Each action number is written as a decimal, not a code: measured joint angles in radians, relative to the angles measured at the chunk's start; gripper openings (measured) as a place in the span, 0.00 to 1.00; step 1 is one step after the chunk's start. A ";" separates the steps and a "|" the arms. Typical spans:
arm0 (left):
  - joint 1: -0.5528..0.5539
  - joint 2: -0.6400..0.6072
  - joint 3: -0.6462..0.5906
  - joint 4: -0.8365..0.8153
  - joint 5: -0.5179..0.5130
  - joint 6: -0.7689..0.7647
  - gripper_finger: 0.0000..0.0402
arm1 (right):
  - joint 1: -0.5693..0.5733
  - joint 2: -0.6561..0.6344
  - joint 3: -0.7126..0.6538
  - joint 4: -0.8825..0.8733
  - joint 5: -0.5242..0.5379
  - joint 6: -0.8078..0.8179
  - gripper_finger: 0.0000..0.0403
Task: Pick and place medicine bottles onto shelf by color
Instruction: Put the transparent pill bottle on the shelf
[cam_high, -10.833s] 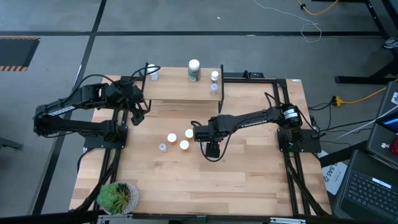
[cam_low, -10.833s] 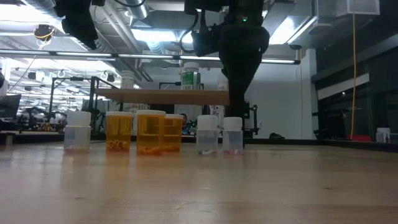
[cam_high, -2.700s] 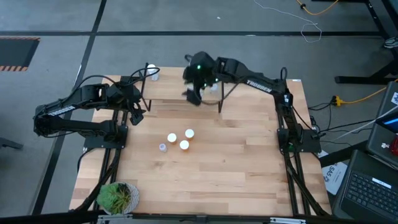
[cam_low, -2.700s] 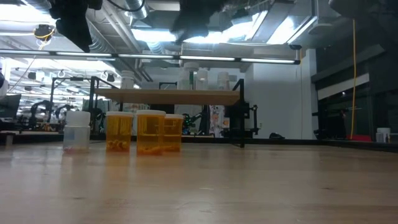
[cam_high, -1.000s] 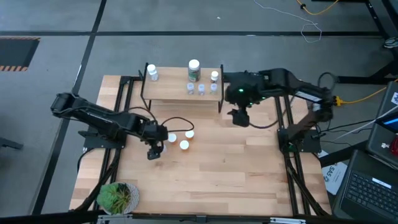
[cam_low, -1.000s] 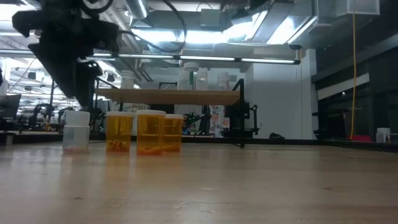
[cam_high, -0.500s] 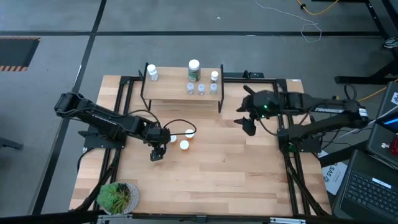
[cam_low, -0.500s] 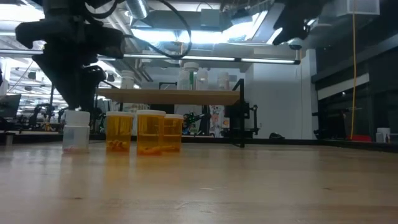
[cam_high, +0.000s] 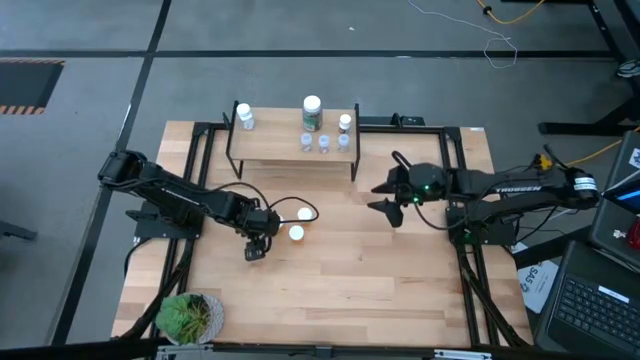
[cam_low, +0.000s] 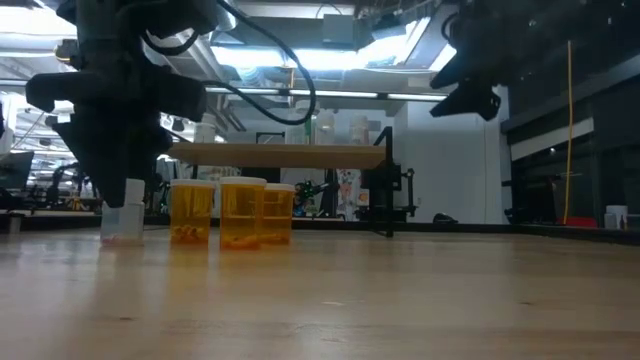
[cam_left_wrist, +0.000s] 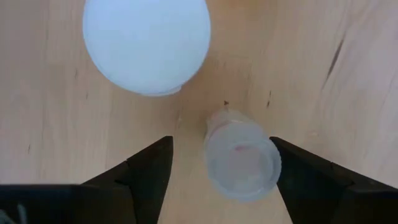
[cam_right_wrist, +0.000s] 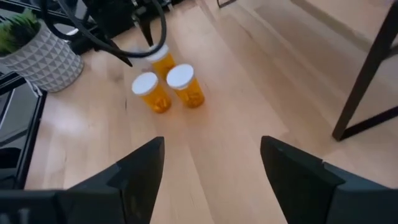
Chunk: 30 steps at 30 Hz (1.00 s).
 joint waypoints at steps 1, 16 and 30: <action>0.000 -0.001 0.000 0.000 0.000 0.000 0.61 | 0.000 0.000 -0.007 0.004 0.000 0.004 0.66; 0.055 -0.016 0.273 -0.335 -0.053 0.047 0.29 | 0.000 0.000 -0.036 0.079 0.001 0.002 0.66; 0.393 -0.027 0.828 -0.609 -0.322 0.409 0.29 | 0.000 0.000 -0.036 0.082 0.072 0.004 0.66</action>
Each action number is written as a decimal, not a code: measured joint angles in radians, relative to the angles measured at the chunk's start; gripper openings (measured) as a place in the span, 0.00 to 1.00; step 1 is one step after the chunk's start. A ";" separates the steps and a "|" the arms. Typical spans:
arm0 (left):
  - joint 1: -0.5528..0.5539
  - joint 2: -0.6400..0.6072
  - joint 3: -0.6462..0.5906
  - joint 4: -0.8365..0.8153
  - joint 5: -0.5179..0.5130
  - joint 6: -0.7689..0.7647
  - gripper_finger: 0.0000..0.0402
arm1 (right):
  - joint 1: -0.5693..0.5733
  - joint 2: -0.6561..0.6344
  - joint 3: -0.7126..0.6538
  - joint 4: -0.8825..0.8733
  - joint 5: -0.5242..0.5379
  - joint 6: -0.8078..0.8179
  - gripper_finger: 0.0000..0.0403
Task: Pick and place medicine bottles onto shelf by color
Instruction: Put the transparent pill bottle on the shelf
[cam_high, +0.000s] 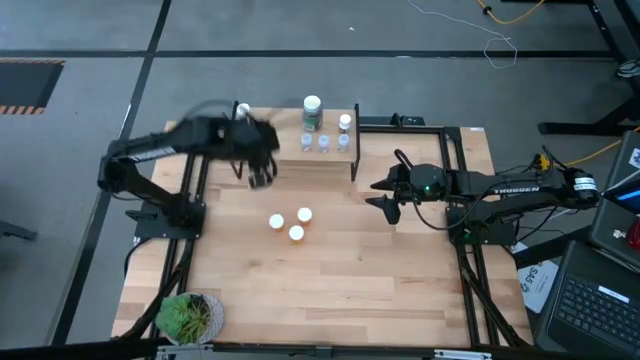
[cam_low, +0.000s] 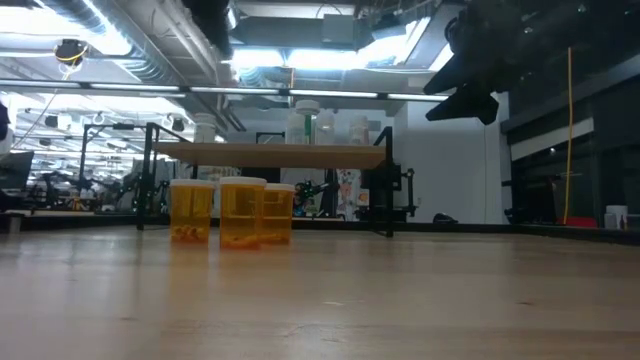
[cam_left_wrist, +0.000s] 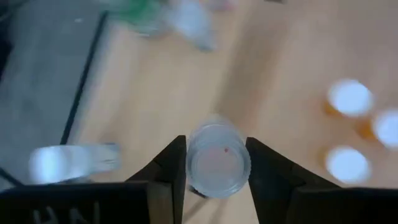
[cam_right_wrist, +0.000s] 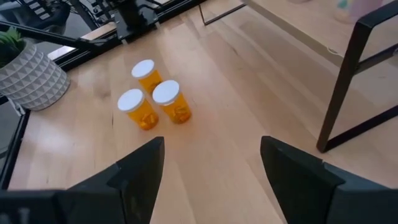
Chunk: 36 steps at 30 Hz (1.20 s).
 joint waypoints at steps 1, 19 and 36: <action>0.048 0.000 0.025 0.000 0.002 0.015 0.29 | 0.000 0.000 0.000 0.002 0.000 0.000 0.66; 0.569 0.156 0.045 0.110 0.413 0.153 0.29 | 0.000 0.001 0.000 0.025 -0.001 0.002 0.66; 0.607 0.303 0.079 0.176 0.401 0.170 0.29 | 0.000 0.001 0.000 0.022 -0.002 -0.002 0.66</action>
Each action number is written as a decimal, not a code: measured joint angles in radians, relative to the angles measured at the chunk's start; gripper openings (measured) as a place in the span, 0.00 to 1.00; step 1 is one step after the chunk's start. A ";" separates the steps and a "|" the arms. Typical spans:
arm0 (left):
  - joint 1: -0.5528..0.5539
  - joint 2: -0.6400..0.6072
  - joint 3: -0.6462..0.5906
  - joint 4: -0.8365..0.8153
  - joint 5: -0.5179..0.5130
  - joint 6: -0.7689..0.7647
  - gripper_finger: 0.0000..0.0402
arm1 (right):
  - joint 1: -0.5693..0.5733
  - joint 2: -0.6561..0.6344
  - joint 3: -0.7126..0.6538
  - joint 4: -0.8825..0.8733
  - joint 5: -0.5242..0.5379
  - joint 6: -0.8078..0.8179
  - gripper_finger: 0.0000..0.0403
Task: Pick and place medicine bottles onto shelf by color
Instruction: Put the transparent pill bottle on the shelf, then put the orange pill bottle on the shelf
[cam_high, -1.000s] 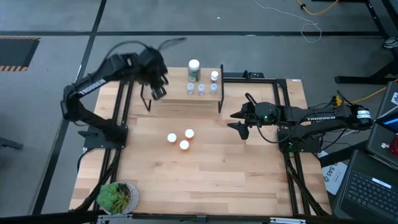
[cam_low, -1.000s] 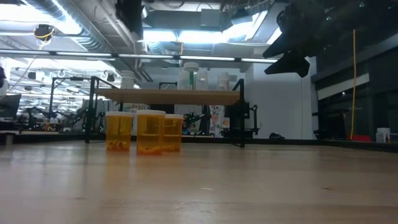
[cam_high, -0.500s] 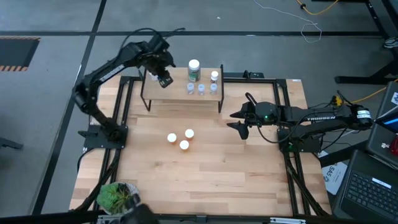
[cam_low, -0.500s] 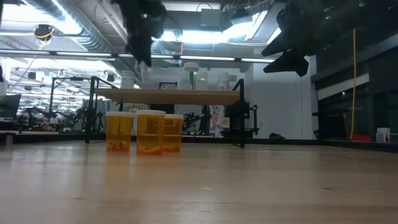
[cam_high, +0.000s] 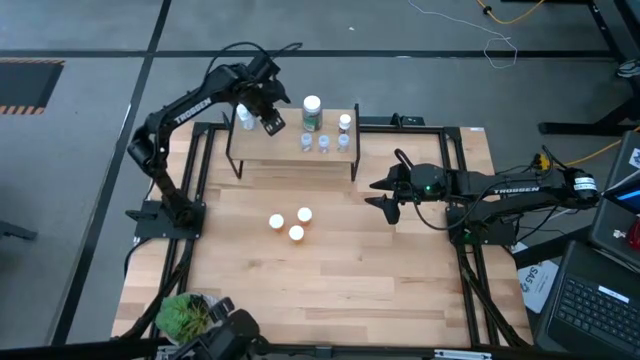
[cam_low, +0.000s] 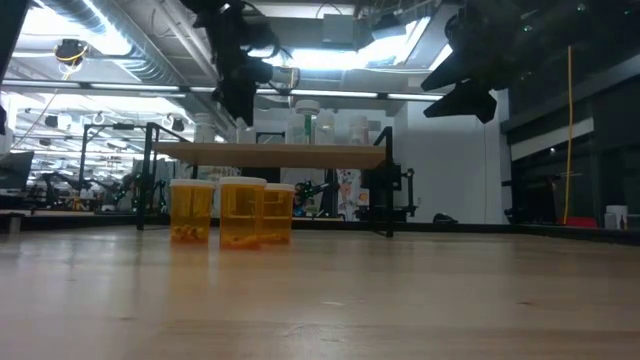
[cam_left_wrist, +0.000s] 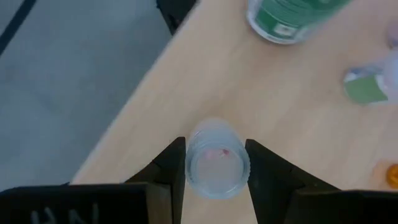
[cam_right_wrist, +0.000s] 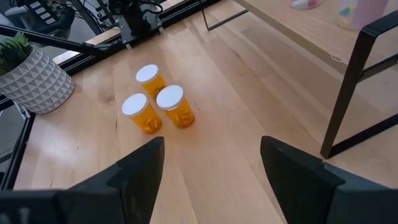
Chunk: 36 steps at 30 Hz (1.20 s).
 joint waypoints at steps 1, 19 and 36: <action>0.002 0.000 0.005 0.000 -0.001 0.000 0.29 | 0.000 0.000 0.000 0.000 0.000 0.000 0.66; -0.011 0.000 0.007 0.000 -0.052 0.026 0.41 | 0.000 0.000 0.000 -0.002 0.000 -0.001 0.66; -0.066 -0.011 0.095 -0.024 -0.075 0.017 0.42 | 0.000 0.000 0.000 -0.002 -0.001 -0.001 0.66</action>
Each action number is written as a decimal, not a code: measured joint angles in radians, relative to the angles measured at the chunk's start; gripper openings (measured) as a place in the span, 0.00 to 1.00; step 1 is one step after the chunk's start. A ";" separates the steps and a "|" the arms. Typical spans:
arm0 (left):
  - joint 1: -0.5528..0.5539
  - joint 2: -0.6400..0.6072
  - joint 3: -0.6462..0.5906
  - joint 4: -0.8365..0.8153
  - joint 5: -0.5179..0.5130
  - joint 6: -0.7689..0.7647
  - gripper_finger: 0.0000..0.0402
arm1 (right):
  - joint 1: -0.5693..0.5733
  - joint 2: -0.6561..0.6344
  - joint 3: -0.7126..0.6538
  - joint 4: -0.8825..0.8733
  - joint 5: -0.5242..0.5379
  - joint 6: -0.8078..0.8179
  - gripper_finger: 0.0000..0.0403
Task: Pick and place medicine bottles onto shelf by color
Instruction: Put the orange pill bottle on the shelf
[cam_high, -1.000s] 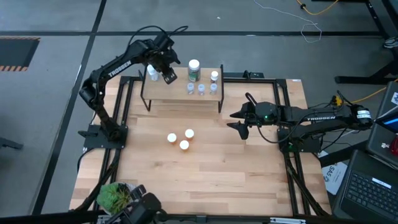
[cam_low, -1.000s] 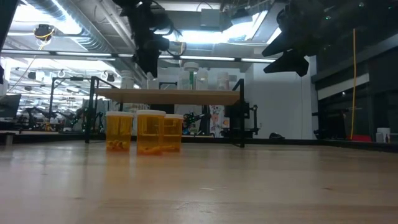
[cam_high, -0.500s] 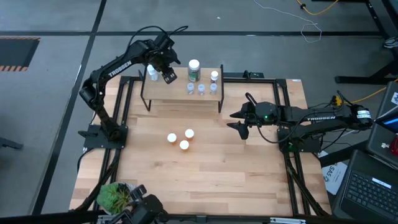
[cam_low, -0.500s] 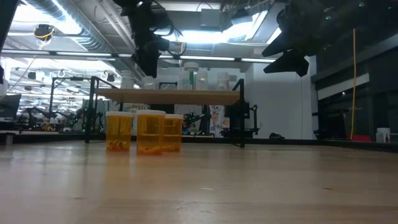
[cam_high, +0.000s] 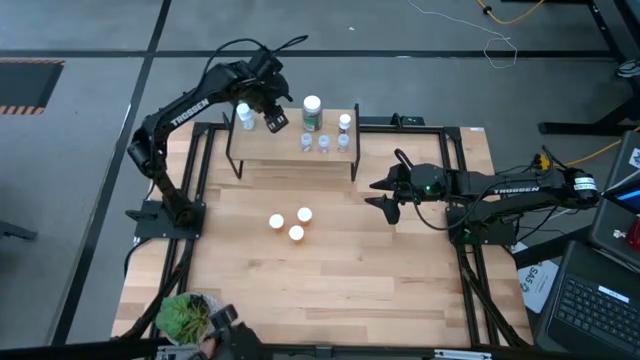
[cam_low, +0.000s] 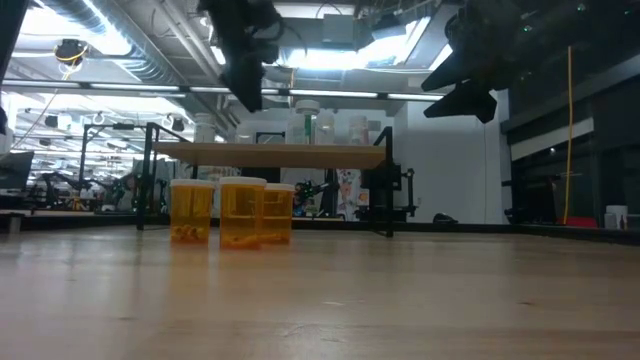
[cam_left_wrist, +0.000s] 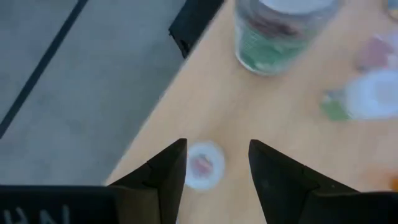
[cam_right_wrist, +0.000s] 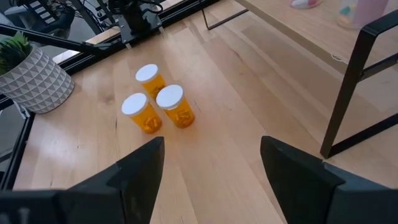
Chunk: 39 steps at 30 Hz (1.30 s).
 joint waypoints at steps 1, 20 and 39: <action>-0.012 0.000 0.024 -0.047 0.000 -0.008 0.42 | 0.000 0.000 0.000 0.000 0.000 0.000 0.66; -0.302 -0.159 -0.029 -0.504 0.113 -0.107 0.42 | 0.014 0.017 0.000 0.107 0.004 0.063 0.66; -0.430 -0.685 -0.486 -0.345 0.109 -0.344 0.42 | 0.152 0.517 0.373 0.113 0.018 -0.190 0.66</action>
